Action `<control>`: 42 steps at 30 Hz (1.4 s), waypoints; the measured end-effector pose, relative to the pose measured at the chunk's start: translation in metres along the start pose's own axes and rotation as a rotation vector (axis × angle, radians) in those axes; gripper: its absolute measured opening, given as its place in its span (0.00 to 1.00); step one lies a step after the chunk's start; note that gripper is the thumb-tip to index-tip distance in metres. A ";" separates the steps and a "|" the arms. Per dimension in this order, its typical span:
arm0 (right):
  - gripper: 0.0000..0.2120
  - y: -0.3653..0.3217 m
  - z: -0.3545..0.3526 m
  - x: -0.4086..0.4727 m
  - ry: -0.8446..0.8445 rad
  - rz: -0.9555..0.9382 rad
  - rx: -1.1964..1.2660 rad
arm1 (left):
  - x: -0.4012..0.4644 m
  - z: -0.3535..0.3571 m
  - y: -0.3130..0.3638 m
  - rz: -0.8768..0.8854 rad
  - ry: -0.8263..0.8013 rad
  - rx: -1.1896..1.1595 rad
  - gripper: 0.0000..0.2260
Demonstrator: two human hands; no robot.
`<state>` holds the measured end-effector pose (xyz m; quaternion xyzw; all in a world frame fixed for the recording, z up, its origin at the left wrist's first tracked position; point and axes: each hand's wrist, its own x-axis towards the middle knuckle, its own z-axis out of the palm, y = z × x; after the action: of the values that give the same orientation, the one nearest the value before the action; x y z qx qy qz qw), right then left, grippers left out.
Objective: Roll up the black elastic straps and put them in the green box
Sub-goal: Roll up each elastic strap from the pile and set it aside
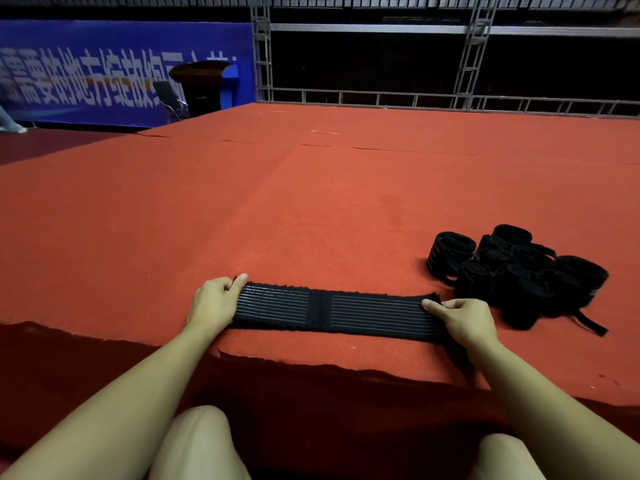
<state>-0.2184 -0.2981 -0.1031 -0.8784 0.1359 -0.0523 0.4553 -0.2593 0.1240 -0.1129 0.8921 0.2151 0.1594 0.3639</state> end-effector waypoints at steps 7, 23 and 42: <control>0.08 -0.003 -0.006 0.002 -0.109 -0.056 0.117 | 0.014 -0.018 0.005 -0.076 -0.392 -0.028 0.08; 0.39 -0.029 -0.015 -0.026 -0.662 -0.224 0.593 | 0.026 -0.020 0.070 -0.086 -0.240 -0.518 0.10; 0.04 -0.038 0.051 0.004 -0.224 -0.478 0.347 | 0.071 0.056 0.227 0.587 -0.426 -0.221 0.34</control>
<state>-0.1965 -0.2382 -0.1019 -0.7949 -0.1364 -0.0834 0.5853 -0.1129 -0.0193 0.0207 0.8843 -0.1486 0.0902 0.4334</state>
